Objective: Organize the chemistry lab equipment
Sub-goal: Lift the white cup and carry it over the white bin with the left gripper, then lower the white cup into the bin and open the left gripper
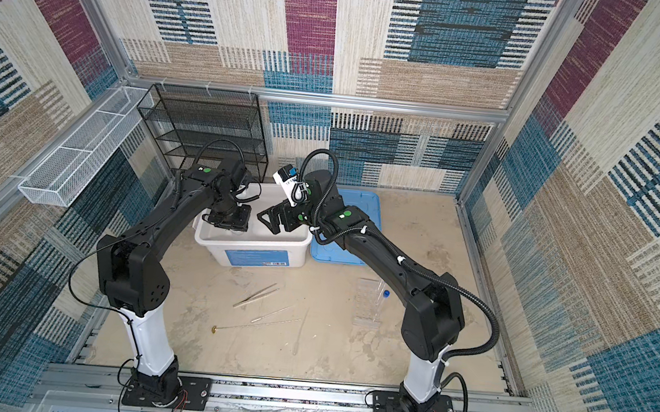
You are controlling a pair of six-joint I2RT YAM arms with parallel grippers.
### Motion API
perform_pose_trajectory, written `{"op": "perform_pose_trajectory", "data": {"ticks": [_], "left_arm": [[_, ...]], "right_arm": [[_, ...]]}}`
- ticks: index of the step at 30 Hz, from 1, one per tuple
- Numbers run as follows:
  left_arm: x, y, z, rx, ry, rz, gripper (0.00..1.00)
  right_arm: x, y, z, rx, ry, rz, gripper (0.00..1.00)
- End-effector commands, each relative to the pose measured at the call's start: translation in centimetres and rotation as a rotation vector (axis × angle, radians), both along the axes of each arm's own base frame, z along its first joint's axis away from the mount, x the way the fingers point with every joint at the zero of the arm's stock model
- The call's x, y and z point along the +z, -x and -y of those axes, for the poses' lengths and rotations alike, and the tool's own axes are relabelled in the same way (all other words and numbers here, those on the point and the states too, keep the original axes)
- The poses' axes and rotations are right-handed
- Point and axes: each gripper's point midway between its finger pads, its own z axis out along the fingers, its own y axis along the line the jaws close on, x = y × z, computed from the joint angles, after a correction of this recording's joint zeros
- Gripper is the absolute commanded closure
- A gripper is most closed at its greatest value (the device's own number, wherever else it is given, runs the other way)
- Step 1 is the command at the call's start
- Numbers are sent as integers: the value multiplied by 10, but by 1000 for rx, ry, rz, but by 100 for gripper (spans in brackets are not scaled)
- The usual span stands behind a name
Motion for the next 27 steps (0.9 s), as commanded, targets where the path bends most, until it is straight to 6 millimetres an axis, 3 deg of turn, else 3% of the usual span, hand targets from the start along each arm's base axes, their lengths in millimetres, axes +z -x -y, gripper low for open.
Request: {"op": "perform_pose_trajectory", "data": {"ticks": [1,16,27], "left_arm": [[-11,-1,-7,-6,-31,-20,67],[-59,-5,-15,34,-38,-87,67],[-74,-6,-11,51,-13,-100,67]], "right_arm": [[-10,-2,-5,14,17,-6,1],[-49,-18,-18,7,62,-49,2],[-61,-21,-21,6,69,-62,2]]}}
